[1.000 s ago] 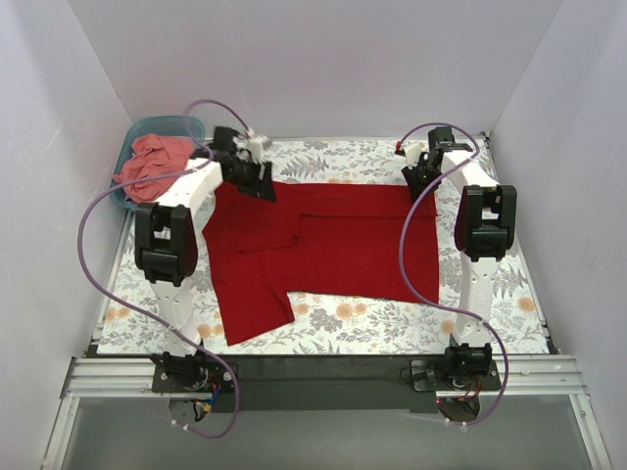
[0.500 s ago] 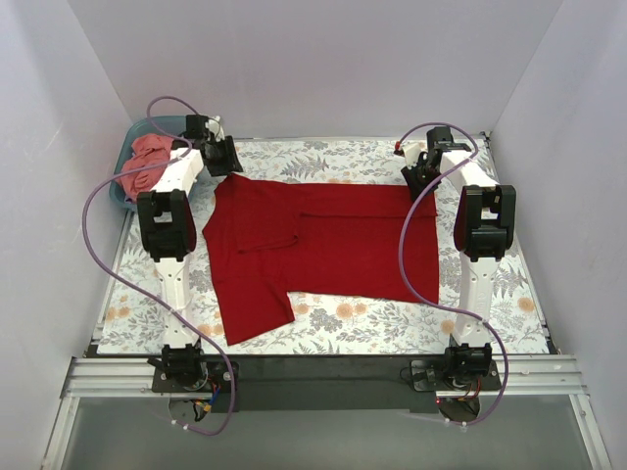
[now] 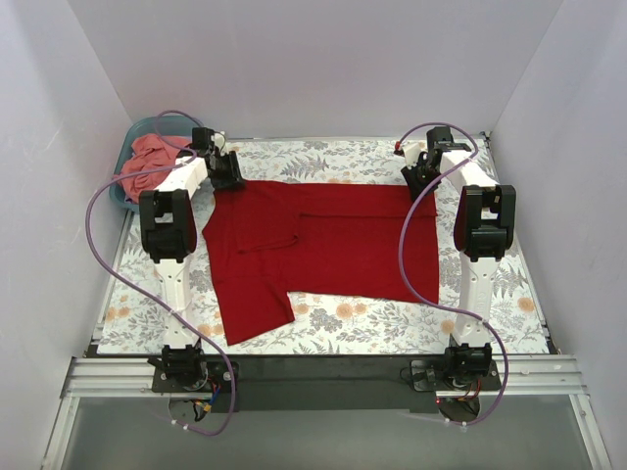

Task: Fold and stack the t-shirts
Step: Fold the tshirt

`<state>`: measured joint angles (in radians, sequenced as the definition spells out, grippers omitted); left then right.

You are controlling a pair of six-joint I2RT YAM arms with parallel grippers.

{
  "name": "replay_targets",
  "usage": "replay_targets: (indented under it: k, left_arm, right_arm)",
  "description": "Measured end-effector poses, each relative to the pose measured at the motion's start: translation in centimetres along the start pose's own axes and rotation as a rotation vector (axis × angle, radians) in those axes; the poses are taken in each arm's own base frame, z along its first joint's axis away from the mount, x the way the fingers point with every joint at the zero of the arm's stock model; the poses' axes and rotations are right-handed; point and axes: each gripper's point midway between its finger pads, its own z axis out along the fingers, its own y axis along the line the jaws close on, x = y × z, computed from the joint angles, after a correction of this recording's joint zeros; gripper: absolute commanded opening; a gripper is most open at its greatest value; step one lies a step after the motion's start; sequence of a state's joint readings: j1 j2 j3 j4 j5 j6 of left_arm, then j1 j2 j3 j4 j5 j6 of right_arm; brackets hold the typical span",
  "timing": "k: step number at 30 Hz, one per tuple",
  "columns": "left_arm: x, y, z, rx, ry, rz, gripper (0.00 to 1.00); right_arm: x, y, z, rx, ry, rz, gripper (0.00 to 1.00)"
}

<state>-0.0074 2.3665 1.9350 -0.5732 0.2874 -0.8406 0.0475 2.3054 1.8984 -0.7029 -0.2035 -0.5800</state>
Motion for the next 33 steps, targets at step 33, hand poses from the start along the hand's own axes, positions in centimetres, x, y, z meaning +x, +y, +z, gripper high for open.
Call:
replay_targets:
  k: [33]
  left_arm:
    - [0.9, 1.2, -2.3, -0.094, 0.013, -0.003, 0.31]
  right_arm:
    - [0.0, -0.2, -0.1, 0.012, 0.005, -0.002, 0.26]
